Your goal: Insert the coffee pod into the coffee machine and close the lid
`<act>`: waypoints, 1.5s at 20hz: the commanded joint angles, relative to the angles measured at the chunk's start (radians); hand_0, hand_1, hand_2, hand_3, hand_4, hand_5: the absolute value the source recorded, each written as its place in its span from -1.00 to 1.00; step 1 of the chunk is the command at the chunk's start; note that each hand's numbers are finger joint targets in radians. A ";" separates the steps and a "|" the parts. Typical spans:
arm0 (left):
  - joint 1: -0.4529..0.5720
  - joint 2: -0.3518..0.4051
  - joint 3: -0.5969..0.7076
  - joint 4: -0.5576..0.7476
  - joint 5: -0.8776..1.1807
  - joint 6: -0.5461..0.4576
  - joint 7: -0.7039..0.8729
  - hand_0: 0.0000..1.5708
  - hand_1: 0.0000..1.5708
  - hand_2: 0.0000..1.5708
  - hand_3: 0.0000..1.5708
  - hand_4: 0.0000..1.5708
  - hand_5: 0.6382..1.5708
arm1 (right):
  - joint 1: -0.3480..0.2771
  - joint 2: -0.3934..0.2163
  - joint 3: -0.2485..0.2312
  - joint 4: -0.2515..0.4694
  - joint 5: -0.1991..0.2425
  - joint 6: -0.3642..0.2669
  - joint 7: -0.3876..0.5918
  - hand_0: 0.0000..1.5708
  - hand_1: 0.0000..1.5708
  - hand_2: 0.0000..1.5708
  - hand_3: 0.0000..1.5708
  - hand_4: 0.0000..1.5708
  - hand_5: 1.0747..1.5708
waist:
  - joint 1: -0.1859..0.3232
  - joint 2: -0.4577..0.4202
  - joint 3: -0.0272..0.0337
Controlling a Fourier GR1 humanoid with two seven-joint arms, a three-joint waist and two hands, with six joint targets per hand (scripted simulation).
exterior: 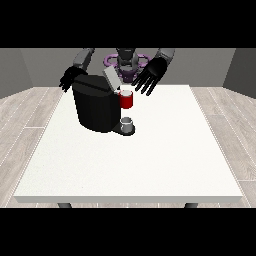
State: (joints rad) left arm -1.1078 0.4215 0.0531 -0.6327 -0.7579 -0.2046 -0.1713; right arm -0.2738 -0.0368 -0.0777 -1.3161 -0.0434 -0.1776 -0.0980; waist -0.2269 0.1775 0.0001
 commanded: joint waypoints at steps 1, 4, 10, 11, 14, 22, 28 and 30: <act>0.052 -0.023 0.030 -0.002 0.039 -0.015 -0.014 -1.00 -1.00 -1.00 -1.00 -1.00 1.00 | 0.057 0.035 0.026 -0.010 0.005 -0.023 -0.002 -1.00 -1.00 -1.00 -1.00 -0.48 1.00 | 0.028 -0.065 -0.0002; 0.111 -0.059 0.046 -0.018 0.071 -0.027 -0.010 -1.00 -1.00 -1.00 -1.00 -1.00 1.00 | 0.127 0.001 -0.002 -0.002 -0.025 0.033 -0.021 -1.00 -1.00 -1.00 -1.00 -0.45 1.00 | 0.039 -0.135 -0.0001; 0.178 -0.189 0.274 -0.012 0.343 -0.024 -0.022 -1.00 -1.00 -1.00 -1.00 -0.67 1.00 | 0.167 -0.016 -0.037 0.008 -0.045 0.044 -0.051 -1.00 -1.00 -1.00 -1.00 -0.43 1.00 | 0.121 -0.240 -0.0010; 0.229 -0.205 0.270 -0.018 0.346 -0.009 -0.059 -1.00 -1.00 -1.00 -1.00 -0.70 1.00 | 0.144 -0.014 -0.043 -0.013 -0.034 0.001 -0.008 -1.00 -1.00 -1.00 -1.00 -0.38 1.00 | 0.149 -0.263 -0.0017; 0.310 -0.289 0.251 -0.045 0.366 -0.010 -0.070 -1.00 -1.00 -1.00 -1.00 -1.00 1.00 | 0.162 -0.096 -0.068 0.012 -0.043 0.070 -0.009 -1.00 -1.00 -1.00 -1.00 -0.55 1.00 | 0.213 -0.330 -0.0003; 0.455 -0.349 0.300 -0.054 0.454 -0.004 -0.053 -1.00 -1.00 -1.00 -1.00 -0.89 1.00 | 0.108 -0.148 0.001 -0.134 -0.044 0.157 0.121 -1.00 -1.00 -1.00 -1.00 -1.00 1.00 | 0.238 -0.424 -0.0004; 0.516 -0.356 0.313 -0.129 0.544 -0.095 -0.055 -1.00 -1.00 -1.00 -1.00 -1.00 1.00 | 0.067 -0.146 0.014 -0.144 -0.050 0.186 0.129 -1.00 -1.00 -1.00 -1.00 -1.00 1.00 | 0.316 -0.401 0.0000; 0.555 -0.364 0.314 -0.160 0.571 -0.118 -0.068 -1.00 -1.00 -1.00 -1.00 -0.93 1.00 | 0.084 -0.140 0.038 -0.138 -0.020 0.185 0.111 -1.00 -1.00 -1.00 -1.00 -1.00 1.00 | 0.339 -0.403 0.0000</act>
State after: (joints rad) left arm -0.5851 0.0752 0.3613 -0.7455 -0.2385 -0.2832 -0.2491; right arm -0.1774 -0.1724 -0.0601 -1.4605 -0.0903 -0.0014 0.0213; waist 0.0654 -0.2313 -0.0003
